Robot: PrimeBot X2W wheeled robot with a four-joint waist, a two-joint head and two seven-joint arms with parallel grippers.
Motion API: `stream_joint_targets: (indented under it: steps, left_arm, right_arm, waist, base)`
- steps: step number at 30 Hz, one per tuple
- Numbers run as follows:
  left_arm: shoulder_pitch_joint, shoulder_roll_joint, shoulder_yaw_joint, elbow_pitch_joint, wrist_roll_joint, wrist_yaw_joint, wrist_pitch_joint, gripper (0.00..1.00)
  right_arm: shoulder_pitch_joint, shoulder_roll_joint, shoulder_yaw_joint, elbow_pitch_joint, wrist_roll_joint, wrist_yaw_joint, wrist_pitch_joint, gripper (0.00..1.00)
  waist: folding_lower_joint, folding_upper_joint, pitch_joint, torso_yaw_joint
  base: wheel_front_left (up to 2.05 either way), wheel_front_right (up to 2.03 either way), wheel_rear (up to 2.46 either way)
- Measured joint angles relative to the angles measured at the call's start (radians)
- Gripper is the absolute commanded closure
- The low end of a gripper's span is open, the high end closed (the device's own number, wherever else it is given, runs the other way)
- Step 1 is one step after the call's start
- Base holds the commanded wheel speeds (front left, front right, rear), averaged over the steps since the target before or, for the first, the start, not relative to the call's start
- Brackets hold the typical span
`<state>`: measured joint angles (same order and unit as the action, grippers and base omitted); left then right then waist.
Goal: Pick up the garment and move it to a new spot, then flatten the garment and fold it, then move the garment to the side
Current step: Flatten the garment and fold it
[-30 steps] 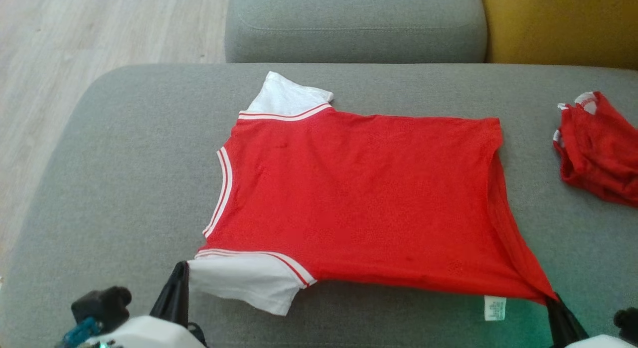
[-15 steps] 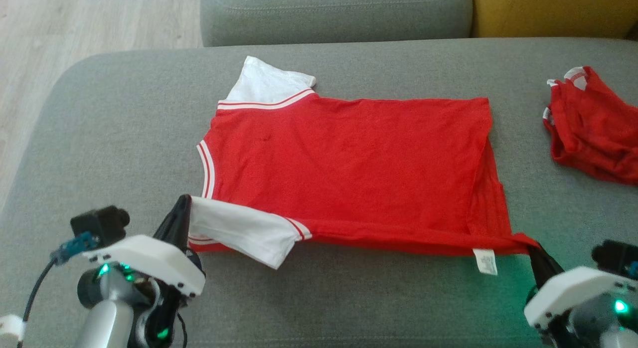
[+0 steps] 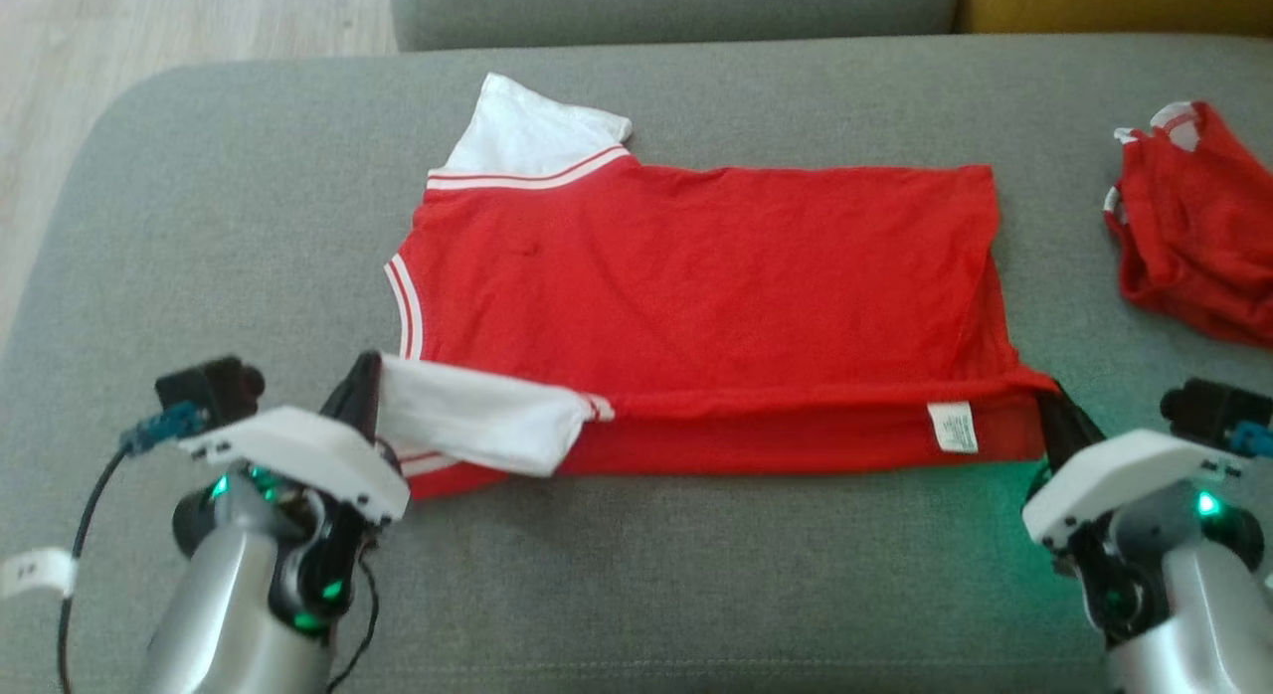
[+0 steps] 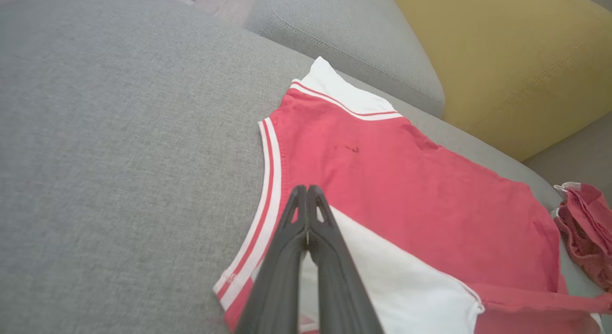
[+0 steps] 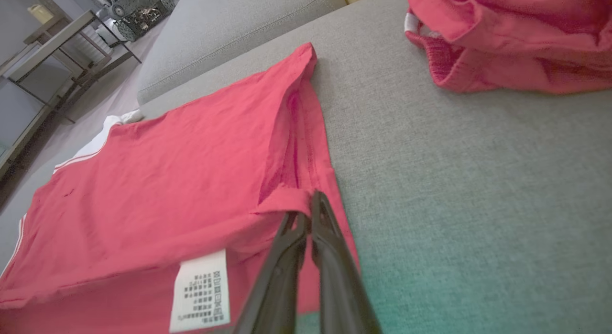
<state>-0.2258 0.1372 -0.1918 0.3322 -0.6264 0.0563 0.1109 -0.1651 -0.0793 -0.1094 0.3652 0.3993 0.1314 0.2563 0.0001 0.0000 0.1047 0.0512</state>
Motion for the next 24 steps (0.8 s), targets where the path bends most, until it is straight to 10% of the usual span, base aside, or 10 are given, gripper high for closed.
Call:
stream_joint_targets:
  steps: [3, 5, 6, 7, 14, 24]
  left_arm:
    - [-0.060, -0.015, -0.005, 0.064, 0.000, -0.023, -0.021, 1.00]
    - [-0.091, -0.020, -0.015, 0.106, -0.002, -0.040, -0.034, 0.85]
    - [-0.102, -0.023, -0.018, 0.124, -0.003, -0.045, -0.045, 0.53]
    - [-0.112, -0.025, -0.020, 0.141, -0.003, -0.052, -0.055, 0.00]
    - [-0.113, -0.026, -0.028, 0.171, 0.052, -0.063, -0.223, 0.00]
    - [0.102, -0.011, -0.042, -0.059, 0.211, 0.029, -0.360, 0.00]
  right_arm:
    - [-0.042, -0.002, 0.011, 0.053, 0.009, 0.000, -0.029, 1.00]
    - [-0.061, -0.003, 0.026, 0.077, 0.024, 0.000, -0.049, 0.54]
    - [-0.069, -0.005, 0.037, 0.086, 0.030, 0.000, -0.060, 0.00]
    - [-0.074, -0.007, 0.048, 0.091, 0.038, 0.000, -0.076, 0.00]
    - [-0.064, -0.035, 0.133, 0.051, 0.065, 0.000, -0.230, 0.00]
    - [0.107, -0.050, 0.150, -0.151, -0.080, 0.000, -0.433, 0.00]
  waist:
    - [0.0000, 0.0000, 0.016, 0.002]
    - [0.0001, 0.0000, 0.024, 0.002]
    - [0.0000, 0.0000, 0.029, 0.002]
    - [0.0000, 0.0000, 0.032, 0.001]
    - [0.0000, 0.0000, 0.032, -0.013]
    - [0.0000, 0.0000, -0.011, -0.016]
  base:
    - [0.00, 0.00, 0.00]
    - [0.00, 0.00, 0.00]
    - [0.00, 0.00, 0.00]
    - [0.00, 0.00, 0.00]
    - [0.00, 0.00, 0.00]
    - [0.00, 0.00, 0.00]
